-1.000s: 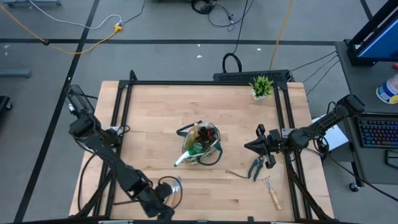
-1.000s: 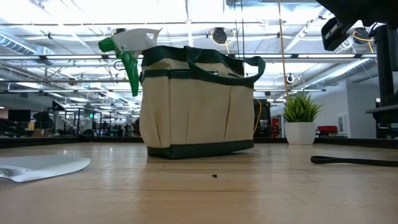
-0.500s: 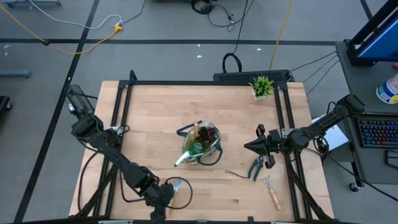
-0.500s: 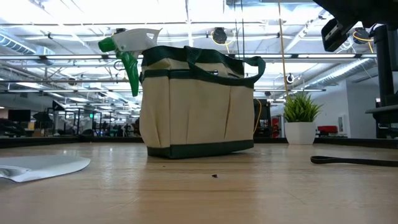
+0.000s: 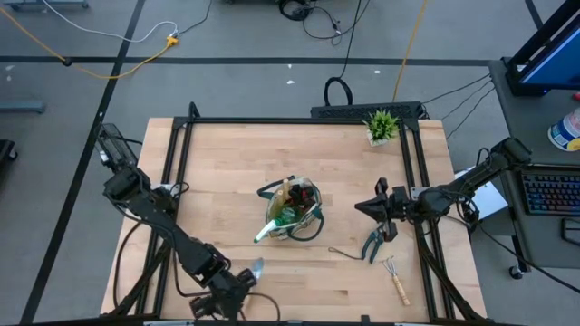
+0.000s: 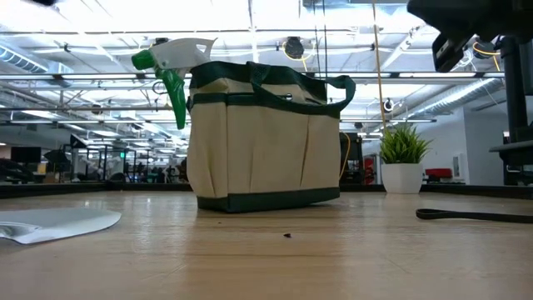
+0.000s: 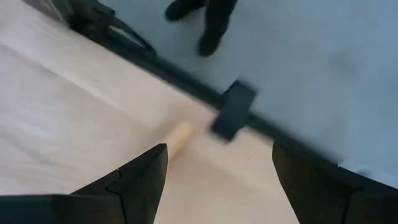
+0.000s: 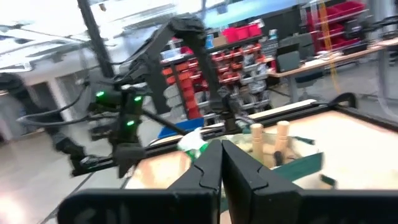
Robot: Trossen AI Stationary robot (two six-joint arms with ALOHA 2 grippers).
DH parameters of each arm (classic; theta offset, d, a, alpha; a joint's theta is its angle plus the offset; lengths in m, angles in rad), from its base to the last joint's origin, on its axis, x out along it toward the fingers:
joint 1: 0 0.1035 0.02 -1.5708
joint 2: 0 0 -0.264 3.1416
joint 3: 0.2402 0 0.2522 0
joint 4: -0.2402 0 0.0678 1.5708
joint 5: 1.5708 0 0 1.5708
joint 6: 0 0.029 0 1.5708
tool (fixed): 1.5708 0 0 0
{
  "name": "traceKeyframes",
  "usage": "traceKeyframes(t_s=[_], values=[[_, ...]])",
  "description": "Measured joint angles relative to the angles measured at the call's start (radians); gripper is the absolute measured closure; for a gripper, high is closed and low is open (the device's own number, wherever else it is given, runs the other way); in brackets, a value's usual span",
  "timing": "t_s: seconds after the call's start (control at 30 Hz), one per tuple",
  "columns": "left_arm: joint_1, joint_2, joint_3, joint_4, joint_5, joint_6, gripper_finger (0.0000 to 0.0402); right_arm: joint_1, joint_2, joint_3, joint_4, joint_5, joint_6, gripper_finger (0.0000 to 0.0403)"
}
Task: Pick & Place Garden tools in Gardening bag
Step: Put the trowel into the gardening bag
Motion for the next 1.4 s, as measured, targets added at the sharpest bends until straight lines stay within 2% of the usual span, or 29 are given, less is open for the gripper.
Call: traceKeyframes(t_s=[0.17, 0.27, 0.37, 0.47, 0.77, 1.0, 1.17, 1.4], values=[[0.013, 0.000, 0.000, -0.082, -0.279, 0.135, 0.0108, 0.000, 0.000, 0.000, 0.000, 0.051, 0.000, 0.0402], [0.030, 0.000, 0.000, -0.084, -0.338, 0.301, 0.0108, 0.000, 0.000, 0.000, 0.000, 0.053, 0.000, 0.0402], [0.043, 0.000, -0.001, -0.085, -0.259, 0.500, 0.0108, 0.000, 0.000, 0.000, 0.000, 0.068, 0.000, 0.0402], [0.054, 0.000, -0.001, -0.084, -0.177, 0.575, 0.0108, -0.001, 0.000, 0.000, -0.001, 0.080, 0.000, 0.0401], [0.079, 0.046, -0.002, -0.039, -0.133, 0.704, 0.0108, -0.004, 0.000, 0.000, -0.002, 0.080, 0.000, 0.0402], [0.080, 0.051, -0.002, -0.015, -0.150, 0.789, 0.0108, -0.004, 0.000, 0.000, -0.004, 0.080, 0.000, 0.0402], [0.087, 0.072, -0.002, 0.055, -0.084, 0.807, 0.0108, -0.004, 0.000, 0.000, -0.002, 0.080, 0.000, 0.0402], [0.087, 0.130, -0.001, 0.092, -0.049, 0.840, 0.0108, -0.005, 0.000, 0.000, -0.010, 0.076, 0.001, 0.0402]])
